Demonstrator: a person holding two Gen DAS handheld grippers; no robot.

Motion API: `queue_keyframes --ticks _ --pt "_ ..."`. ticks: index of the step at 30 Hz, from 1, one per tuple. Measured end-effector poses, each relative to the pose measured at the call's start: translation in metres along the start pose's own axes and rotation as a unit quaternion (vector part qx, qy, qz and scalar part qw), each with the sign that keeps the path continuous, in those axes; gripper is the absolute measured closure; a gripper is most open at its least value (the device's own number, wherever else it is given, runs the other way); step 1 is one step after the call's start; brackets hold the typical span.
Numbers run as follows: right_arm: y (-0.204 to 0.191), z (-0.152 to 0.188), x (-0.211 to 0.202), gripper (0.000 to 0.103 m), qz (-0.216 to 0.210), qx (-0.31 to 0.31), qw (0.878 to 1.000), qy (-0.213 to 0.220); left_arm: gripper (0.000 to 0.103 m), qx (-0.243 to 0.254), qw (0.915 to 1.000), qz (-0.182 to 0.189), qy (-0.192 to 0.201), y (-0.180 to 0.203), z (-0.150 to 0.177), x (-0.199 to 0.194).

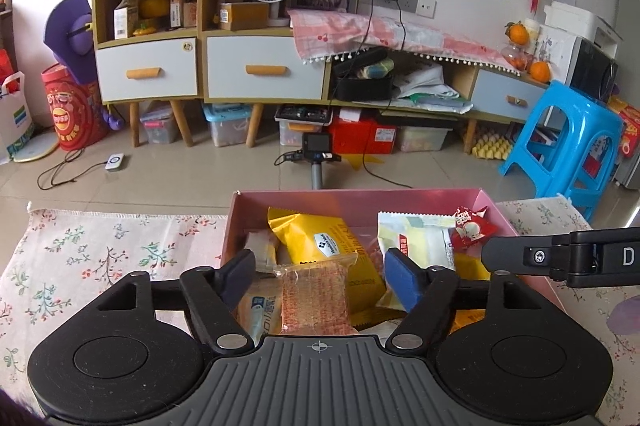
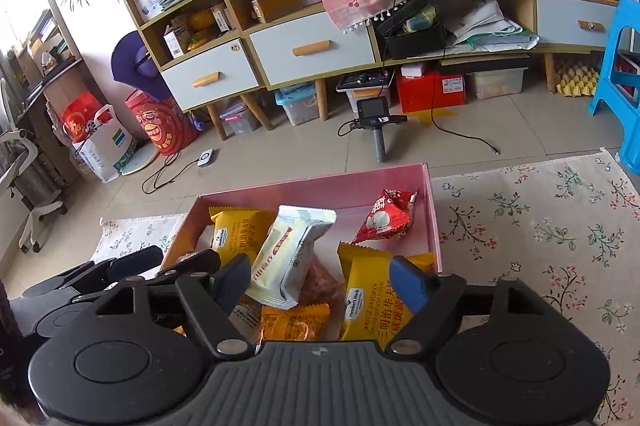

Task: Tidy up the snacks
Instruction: 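Lower both snacks into the box and open both tools, then withdraw both open tools from the box toward the last two snacks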

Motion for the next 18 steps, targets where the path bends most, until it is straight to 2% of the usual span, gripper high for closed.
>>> queue_keyframes --ticks 18 --pt "-0.018 0.013 -0.05 0.019 0.019 -0.035 0.999 0.021 0.012 0.014 0.9998 -0.007 -0.01 -0.003 0.016 -0.063"
Point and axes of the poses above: each gripper's, at about its wrist camera, not at the fingertips, and x roughly the way its jaws point, y to its right, z to its underside, the point moved 1 cm from there along x, roughly the way its jaws point, and after that the axes turned 3 degrees about -y, right-handed, at the moved point
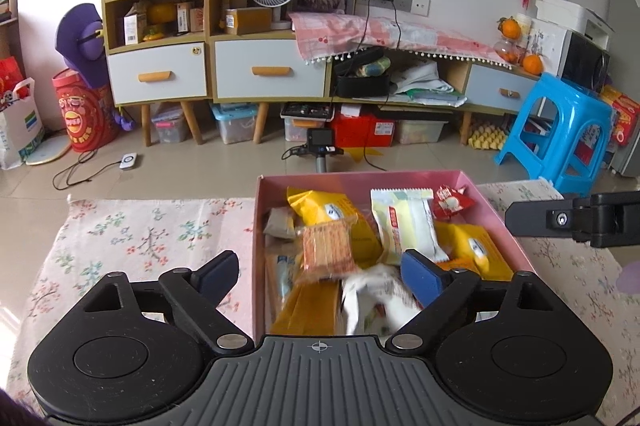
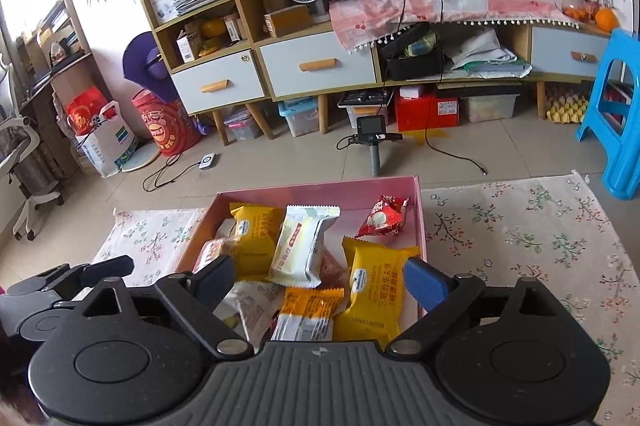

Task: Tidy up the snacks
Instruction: 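Withdraw both open tools from the box toward the last two snacks, then grasp striped white bag with left tool while right tool reaches yellow biscuit packet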

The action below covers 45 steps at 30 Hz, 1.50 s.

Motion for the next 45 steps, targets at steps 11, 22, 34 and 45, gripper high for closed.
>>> queue_keyframes --ticks 11,22,34,45 --pt "-0.014 0.021 -0.02 0.013 0.012 -0.027 1.0 -0.004 0.009 0.019 0.9992 0.003 -0.036 0.001 0.022 -0.031" --pt "-0.019 0.06 -0.022 0.012 0.016 -0.059 0.998 -0.028 0.008 0.008 0.9979 -0.006 -0.064 -0.005 0.053 -0.046" --pt "-0.024 0.103 -0.008 0.012 0.031 -0.105 0.99 -0.089 0.008 -0.005 0.9964 -0.003 -0.085 -0.032 0.088 -0.049" --pt "-0.023 0.115 0.001 0.012 0.035 -0.115 0.989 -0.089 0.008 0.002 0.9985 0.007 -0.055 -0.046 0.112 -0.041"
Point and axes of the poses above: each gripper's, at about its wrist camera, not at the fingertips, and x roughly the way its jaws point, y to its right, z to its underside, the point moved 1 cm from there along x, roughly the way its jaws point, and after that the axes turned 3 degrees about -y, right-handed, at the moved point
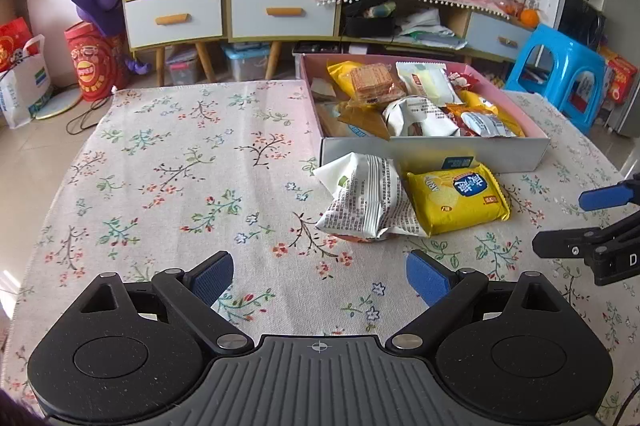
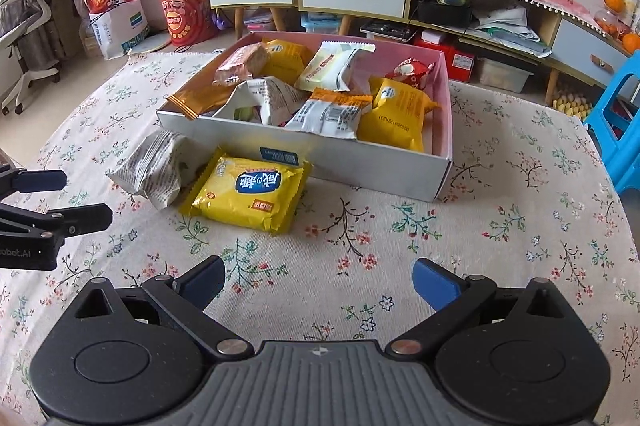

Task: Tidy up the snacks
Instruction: 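Grasp striped white bag with left tool while right tool reaches yellow biscuit packet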

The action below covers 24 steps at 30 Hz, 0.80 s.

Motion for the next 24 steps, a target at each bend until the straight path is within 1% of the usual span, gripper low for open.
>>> queue_keyframes --ticks 5,10,15,18,20,22,23,24 --pt "-0.001 0.002 0.002 0.012 0.003 -0.007 1.0 0.006 0.008 -0.009 0.9997 0.018 0.017 0.001 -0.005 0.005" --pt "-0.005 0.001 0.003 0.012 0.003 -0.019 1.0 0.016 0.008 -0.011 0.999 0.033 0.026 0.015 -0.017 0.016" --pt "-0.011 -0.004 0.002 0.012 -0.003 -0.031 0.999 0.03 0.011 -0.015 0.9991 0.029 0.029 0.028 -0.027 0.029" --pt "-0.015 -0.007 0.003 0.012 -0.009 -0.04 0.999 0.036 0.025 -0.022 0.9991 0.028 0.024 0.03 -0.029 0.036" --pt "-0.018 -0.009 0.006 0.012 -0.011 -0.045 0.998 0.036 0.043 -0.024 0.9993 0.023 0.017 0.03 -0.03 0.04" --pt "-0.021 -0.011 0.009 0.012 -0.011 -0.048 0.998 0.034 0.051 -0.024 0.9995 0.02 0.01 0.027 -0.03 0.043" --pt "-0.022 -0.011 0.01 0.012 -0.011 -0.049 0.998 0.033 0.057 -0.025 0.9993 0.024 0.011 0.026 -0.029 0.044" --pt "-0.024 -0.013 0.012 0.012 -0.012 -0.049 0.998 0.031 0.059 -0.023 0.9994 0.024 0.01 0.026 -0.029 0.043"
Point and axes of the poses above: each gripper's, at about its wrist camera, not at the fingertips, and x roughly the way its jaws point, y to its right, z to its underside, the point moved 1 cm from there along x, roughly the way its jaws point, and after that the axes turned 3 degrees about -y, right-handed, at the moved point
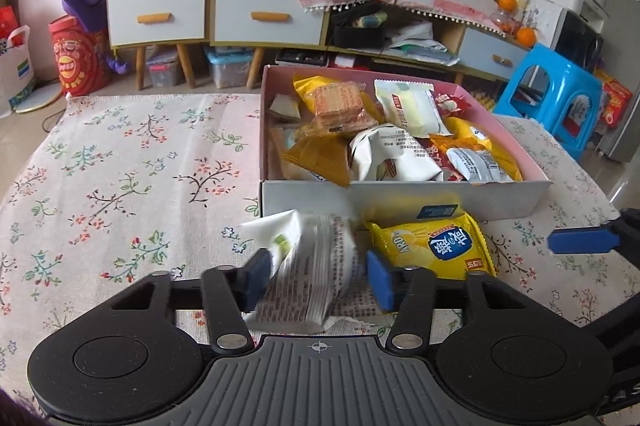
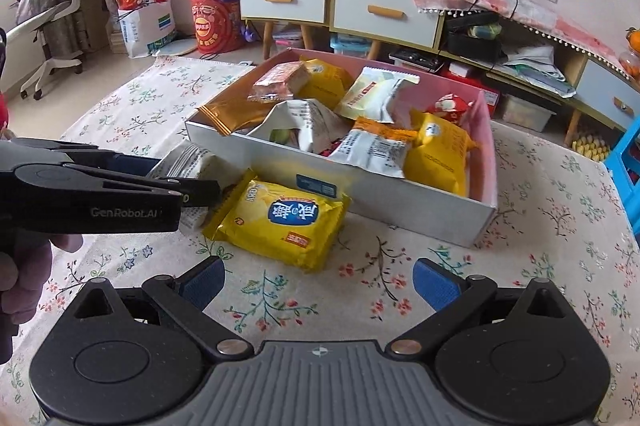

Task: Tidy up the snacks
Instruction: 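Grasp striped white bag with left tool while right tool reaches yellow biscuit packet, then grasp yellow biscuit packet with right tool while left tool holds the bag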

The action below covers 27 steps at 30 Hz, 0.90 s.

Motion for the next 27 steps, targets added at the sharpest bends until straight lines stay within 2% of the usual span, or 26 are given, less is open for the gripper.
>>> queue_keyframes --ticks 2,6,19,27 --pt "-0.003 -0.003 0.003 0.012 -0.002 -0.001 1.0 -0.002 0.062 0.009 0.9999 -0.008 0.002 0.0 0.0 -0.003" --pt "-0.008 -0.008 0.007 0.012 -0.001 -0.001 1.0 -0.003 0.063 0.02 0.9997 -0.016 0.0 -0.004 0.002 -0.01" --pt "-0.023 -0.011 0.038 0.011 -0.008 0.068 0.997 -0.034 0.063 -0.005 0.9994 -0.032 -0.011 -0.04 0.012 -0.03" --pt "-0.038 -0.011 0.047 0.01 0.049 0.049 0.997 -0.016 0.062 -0.003 0.9994 -0.032 -0.013 -0.041 0.014 -0.032"
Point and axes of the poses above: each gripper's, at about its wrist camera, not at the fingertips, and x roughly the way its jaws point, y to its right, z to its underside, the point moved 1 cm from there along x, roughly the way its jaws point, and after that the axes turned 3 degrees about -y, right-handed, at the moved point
